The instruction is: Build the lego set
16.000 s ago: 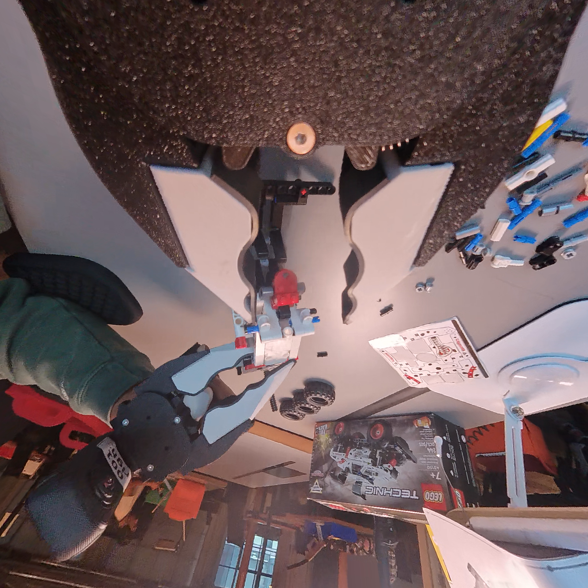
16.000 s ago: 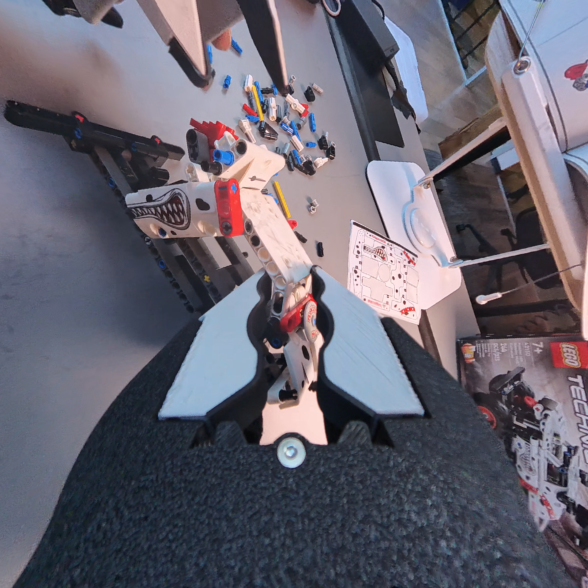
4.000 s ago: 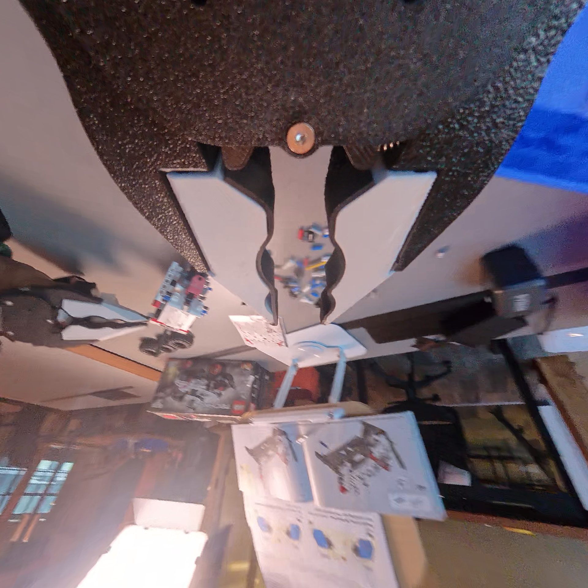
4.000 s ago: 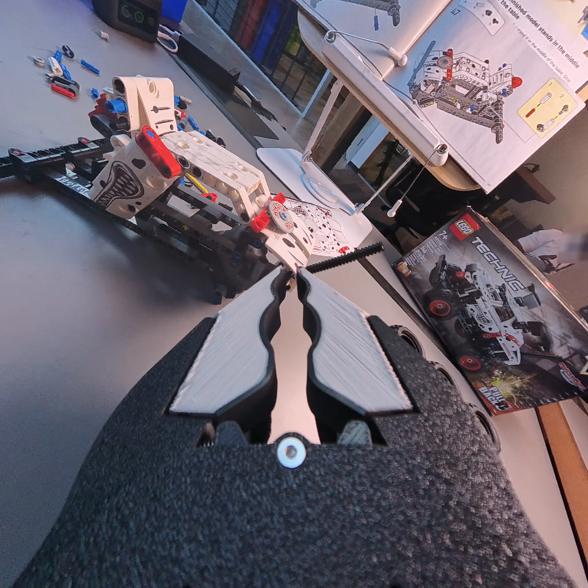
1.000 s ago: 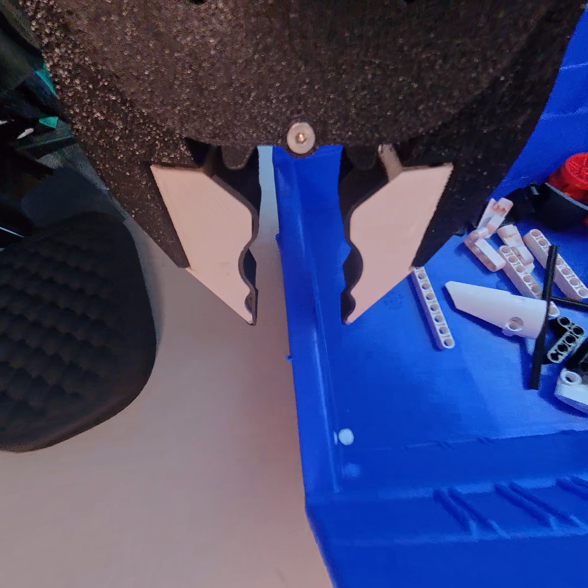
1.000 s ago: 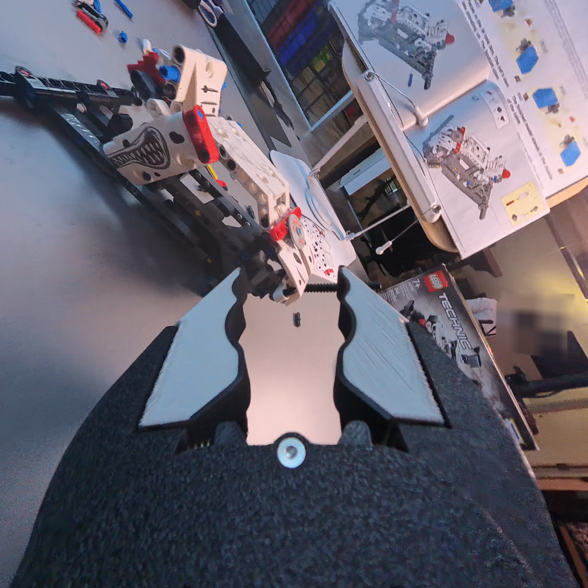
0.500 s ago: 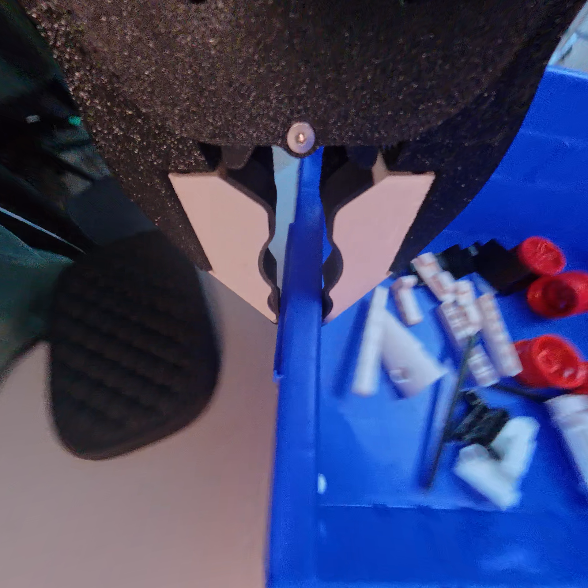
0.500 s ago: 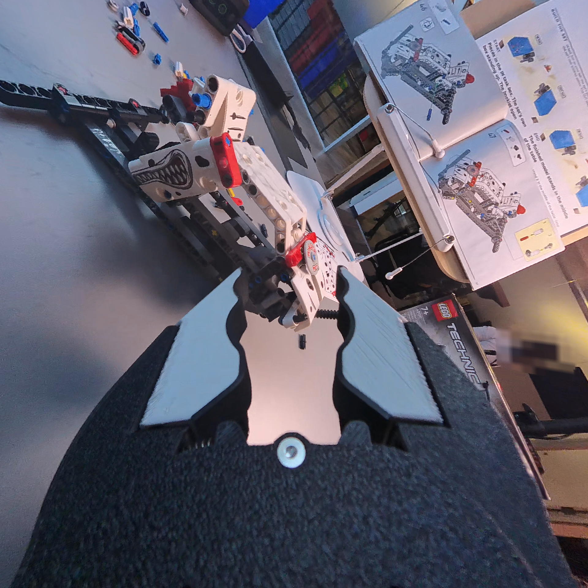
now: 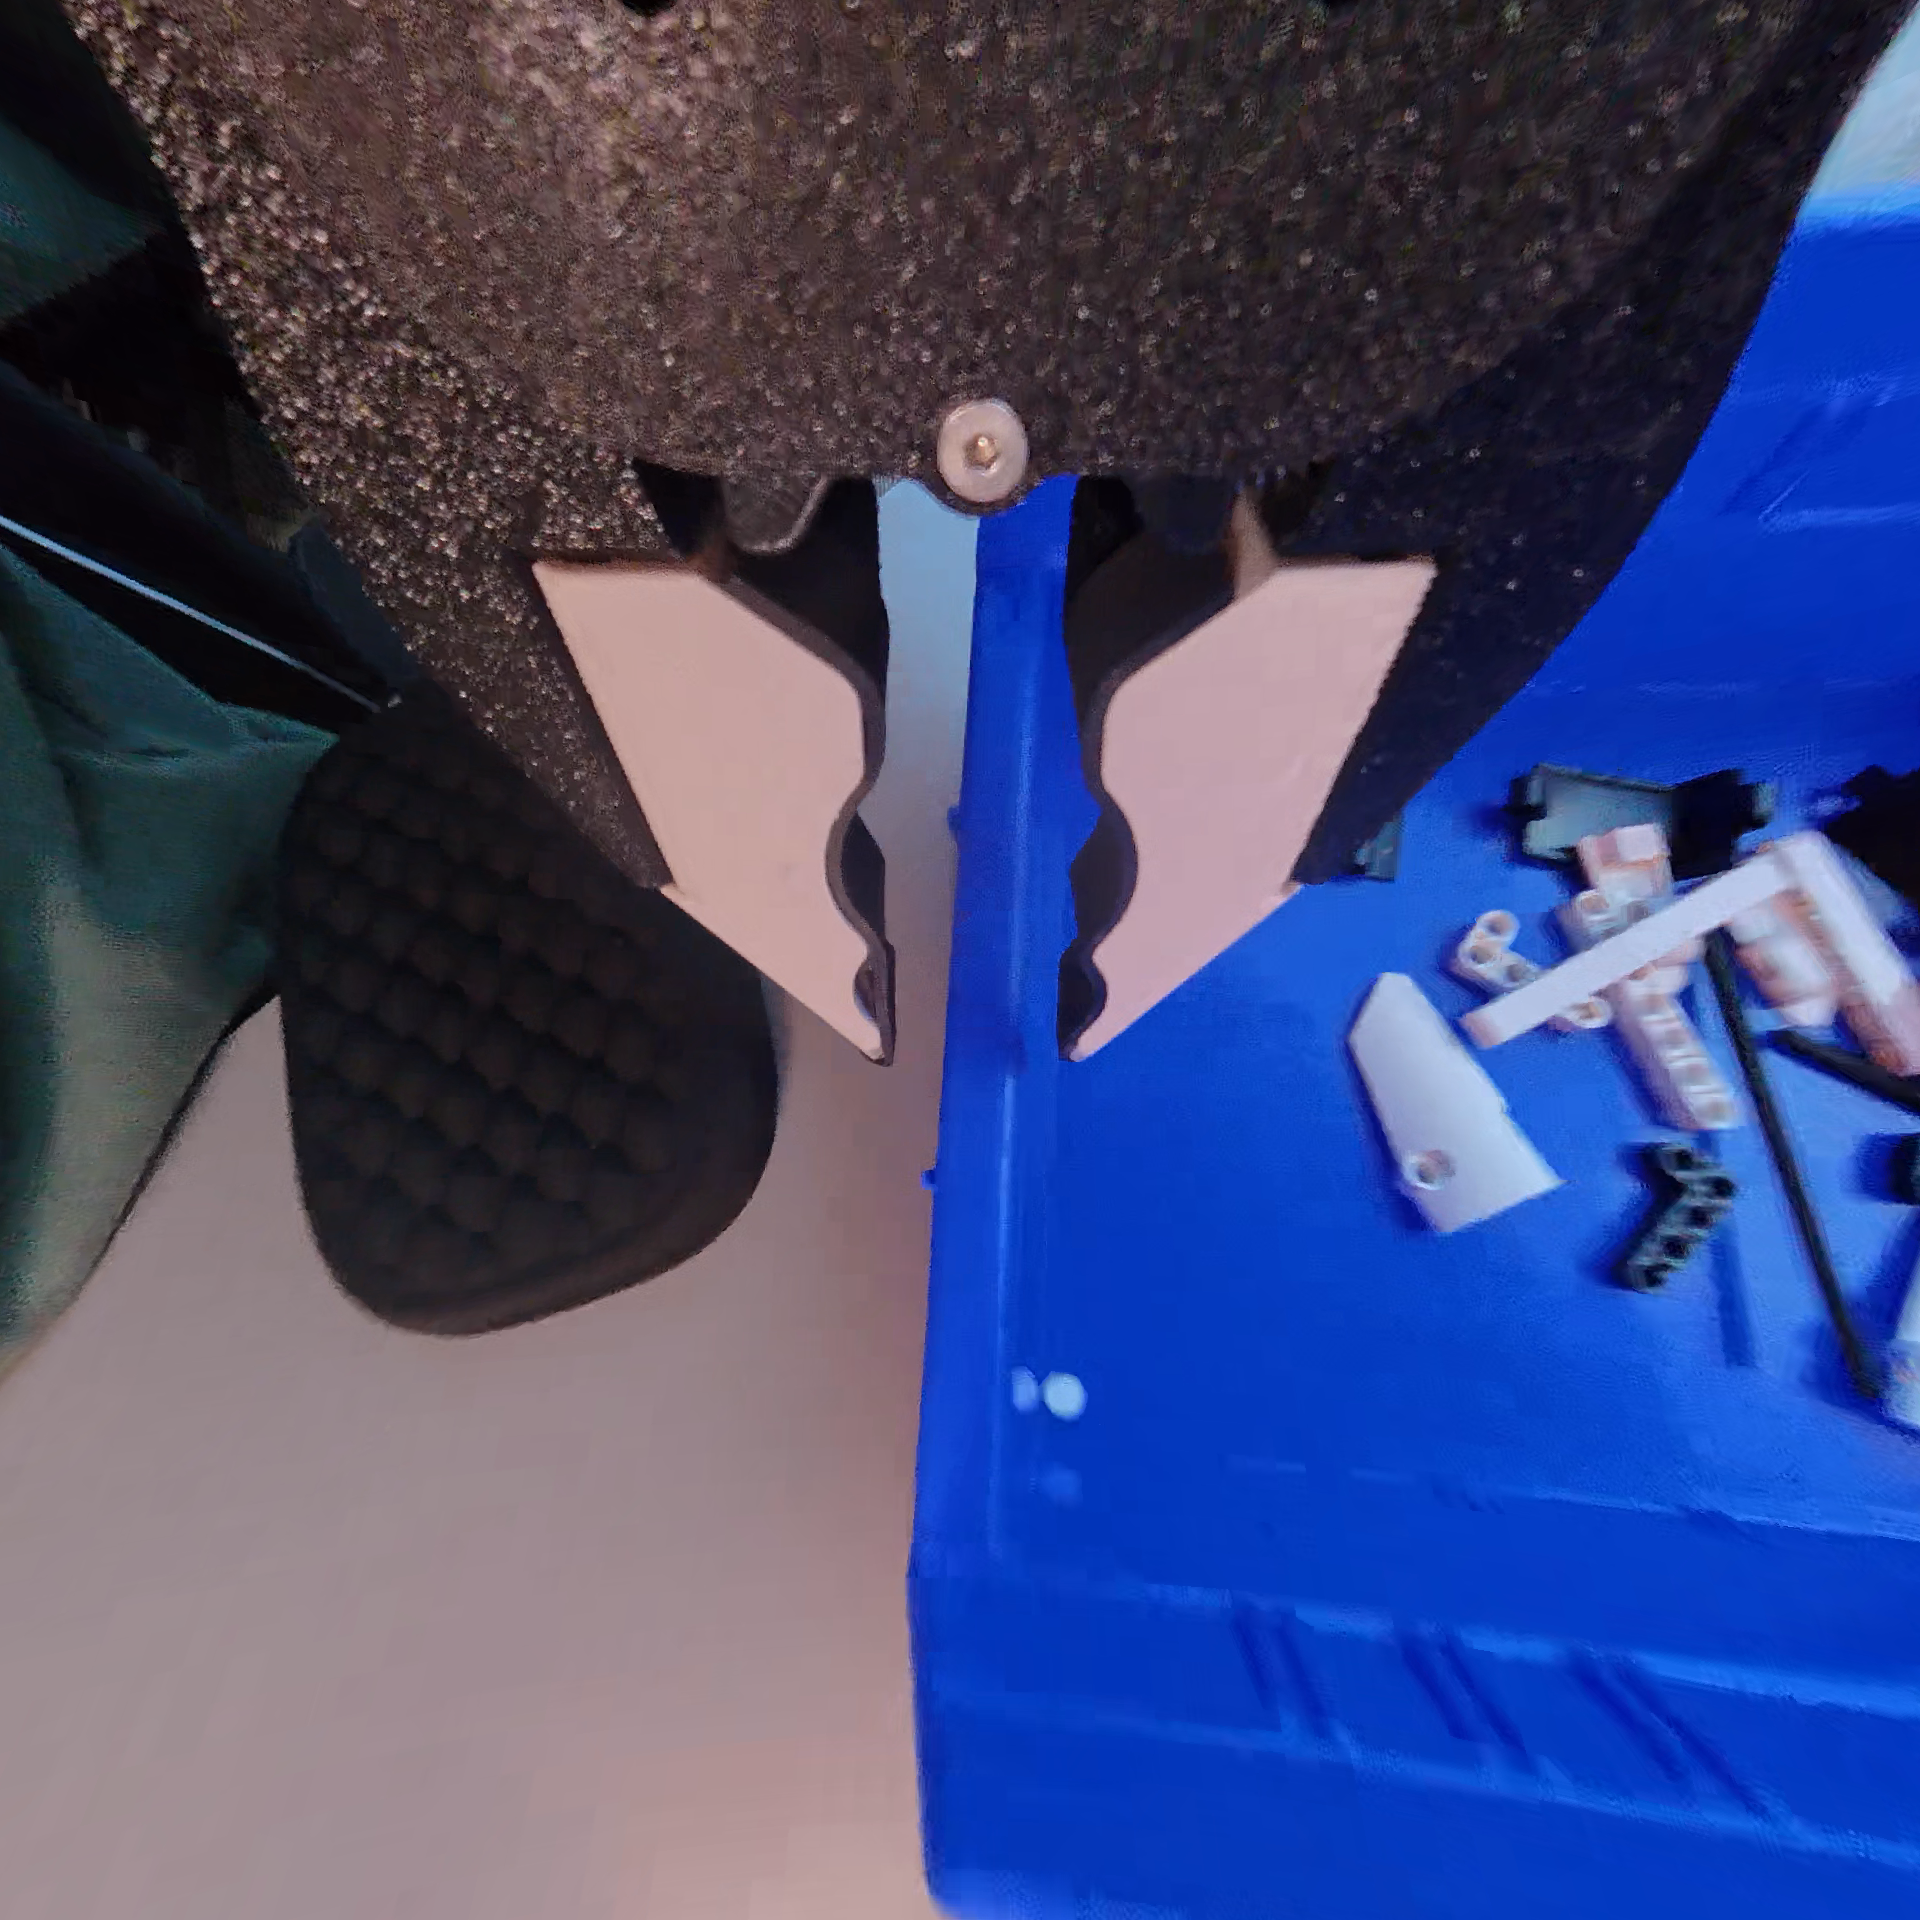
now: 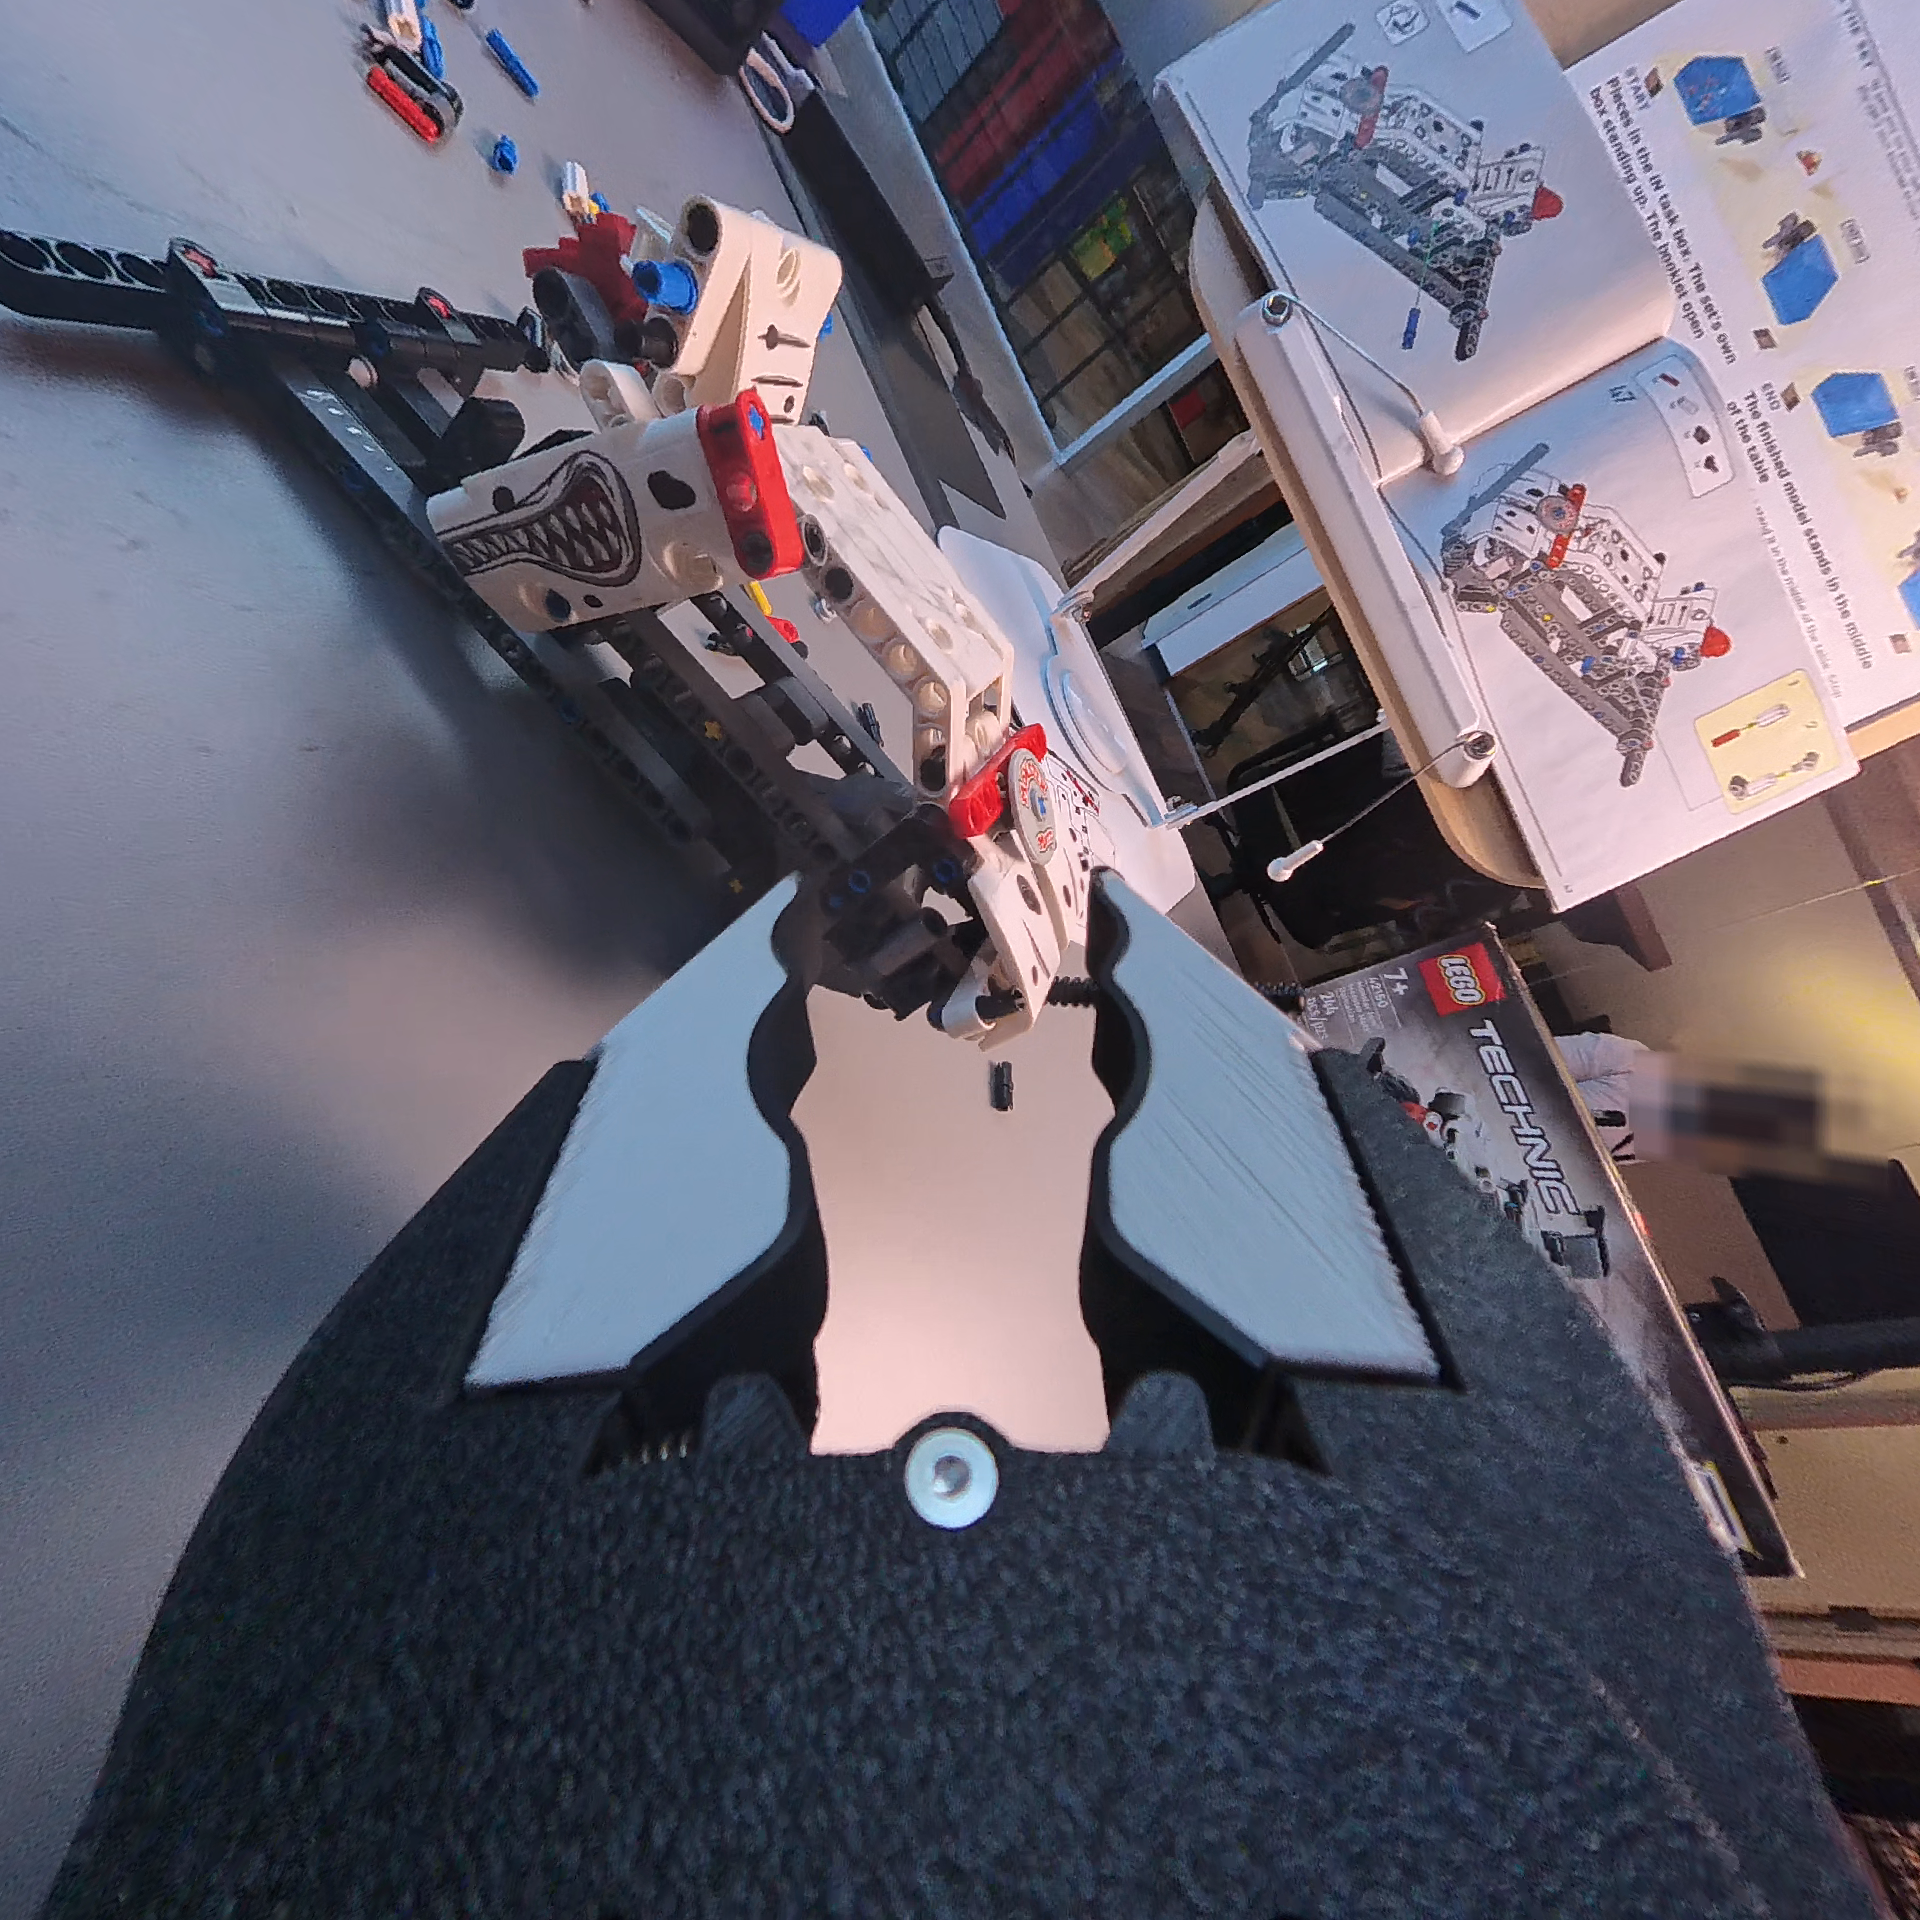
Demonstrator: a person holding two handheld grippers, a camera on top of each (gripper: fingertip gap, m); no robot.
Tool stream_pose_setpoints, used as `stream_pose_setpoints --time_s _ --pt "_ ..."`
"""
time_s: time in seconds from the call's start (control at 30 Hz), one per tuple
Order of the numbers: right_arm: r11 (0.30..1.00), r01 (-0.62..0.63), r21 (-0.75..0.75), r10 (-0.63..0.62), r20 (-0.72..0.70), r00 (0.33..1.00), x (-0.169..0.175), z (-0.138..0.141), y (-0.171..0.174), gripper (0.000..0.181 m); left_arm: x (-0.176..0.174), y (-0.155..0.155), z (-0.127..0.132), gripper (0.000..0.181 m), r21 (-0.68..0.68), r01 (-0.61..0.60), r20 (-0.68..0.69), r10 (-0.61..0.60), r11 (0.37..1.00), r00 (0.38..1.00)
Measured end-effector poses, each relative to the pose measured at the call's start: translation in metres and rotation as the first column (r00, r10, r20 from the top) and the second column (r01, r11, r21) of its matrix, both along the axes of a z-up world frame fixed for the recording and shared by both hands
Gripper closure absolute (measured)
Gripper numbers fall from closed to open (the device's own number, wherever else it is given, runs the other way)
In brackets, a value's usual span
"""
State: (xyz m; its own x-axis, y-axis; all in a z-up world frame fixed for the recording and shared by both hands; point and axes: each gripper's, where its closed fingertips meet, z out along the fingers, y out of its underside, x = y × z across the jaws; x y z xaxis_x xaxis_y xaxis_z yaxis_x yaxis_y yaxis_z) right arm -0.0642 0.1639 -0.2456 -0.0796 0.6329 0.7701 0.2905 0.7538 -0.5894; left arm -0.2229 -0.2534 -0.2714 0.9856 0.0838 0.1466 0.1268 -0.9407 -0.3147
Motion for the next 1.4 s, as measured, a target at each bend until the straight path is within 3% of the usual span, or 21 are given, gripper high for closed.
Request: stream_pose_setpoints --time_s 0.17,0.23,0.4,0.53,0.7,0.77,0.8,0.83,1.07,1.27,1.4 --pt "1.0 0.011 -0.01 -0.011 0.002 1.0 -0.001 -0.002 0.002 0.13 -0.086 -0.018 0.077 0.149 0.253 -0.202 -0.209 0.258 0.946 0.943" --pt "1.0 0.015 -0.004 -0.015 0.006 1.0 -0.002 -0.003 0.002 0.13 -0.118 -0.039 0.079 0.146 0.207 -0.248 -0.296 0.302 0.946 0.906" --pt "0.999 0.033 -0.001 -0.033 -0.001 0.999 0.001 0.0 0.005 0.13 -0.149 -0.051 0.043 0.146 0.016 -0.15 -0.364 0.145 0.989 0.92" --pt "0.999 0.04 0.011 -0.04 -0.003 0.999 0.001 0.002 0.006 0.13 -0.148 -0.045 0.005 0.145 -0.166 0.018 -0.311 -0.069 0.986 0.948" --pt "0.999 0.044 0.025 -0.044 0.005 0.999 0.001 0.0 0.006 0.13 -0.147 -0.052 -0.033 0.144 -0.406 0.199 -0.244 -0.316 0.892 0.917" --pt "0.999 0.047 0.026 -0.047 0.007 0.999 0.002 0.0 0.007 0.13 -0.149 -0.055 -0.041 0.158 -0.448 0.22 -0.231 -0.35 0.867 0.908" --pt "0.999 0.049 0.024 -0.049 0.007 0.999 0.002 -0.001 0.007 0.13 -0.15 -0.053 -0.041 0.172 -0.447 0.222 -0.232 -0.352 0.866 0.907" --pt "0.999 0.05 0.021 -0.051 0.007 0.999 0.002 -0.001 0.008 0.13 -0.143 -0.052 -0.04 0.173 -0.433 0.235 -0.192 -0.344 0.87 0.919" --pt "0.999 0.052 0.011 -0.052 0.011 0.999 0.003 -0.003 0.01 0.13 -0.094 -0.047 0.0 0.173 -0.214 0.244 0.034 -0.242 0.946 0.97" --pt "0.999 0.05 0.009 -0.05 0.009 0.999 0.003 -0.003 0.009 0.131 -0.05 -0.061 0.016 0.173 -0.138 0.285 0.21 -0.254 0.949 0.944" --pt "0.999 0.049 0.01 -0.049 0.011 0.999 0.003 -0.003 0.009 0.131 -0.038 -0.066 0.01 0.155 -0.157 0.302 0.248 -0.258 0.941 0.934"
